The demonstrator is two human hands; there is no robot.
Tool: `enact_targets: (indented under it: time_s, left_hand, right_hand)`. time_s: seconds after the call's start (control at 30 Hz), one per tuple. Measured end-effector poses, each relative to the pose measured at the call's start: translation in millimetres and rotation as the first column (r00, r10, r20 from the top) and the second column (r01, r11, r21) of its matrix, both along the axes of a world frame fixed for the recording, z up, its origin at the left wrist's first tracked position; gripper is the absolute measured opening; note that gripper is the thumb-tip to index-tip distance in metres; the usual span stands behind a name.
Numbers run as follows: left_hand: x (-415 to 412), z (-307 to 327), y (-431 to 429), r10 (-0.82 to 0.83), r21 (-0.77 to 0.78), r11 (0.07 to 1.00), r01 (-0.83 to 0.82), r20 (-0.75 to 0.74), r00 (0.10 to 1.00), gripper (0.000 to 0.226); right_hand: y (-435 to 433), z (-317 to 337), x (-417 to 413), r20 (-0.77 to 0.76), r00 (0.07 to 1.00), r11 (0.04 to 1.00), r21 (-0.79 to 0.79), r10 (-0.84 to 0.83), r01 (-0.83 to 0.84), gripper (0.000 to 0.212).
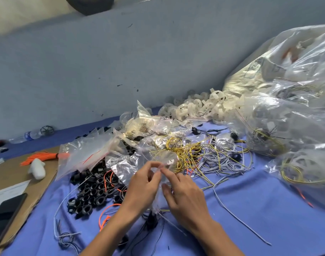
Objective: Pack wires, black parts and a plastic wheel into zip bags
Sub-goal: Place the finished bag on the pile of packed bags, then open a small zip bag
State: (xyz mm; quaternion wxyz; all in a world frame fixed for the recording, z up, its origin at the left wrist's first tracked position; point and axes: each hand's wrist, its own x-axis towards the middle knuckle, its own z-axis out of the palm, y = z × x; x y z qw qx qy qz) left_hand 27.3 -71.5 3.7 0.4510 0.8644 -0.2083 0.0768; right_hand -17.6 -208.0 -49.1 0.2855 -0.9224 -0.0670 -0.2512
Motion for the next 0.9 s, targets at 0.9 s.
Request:
enact_targets:
  time_s: [0.9]
  left_hand:
    - [-34,23,45,-0.127,0.479,0.812,-0.334,0.703,0.700,0.027]
  right_hand:
    - [3,3,-4,0.092,0.989,0.984,0.126,0.114,-0.125,0.030]
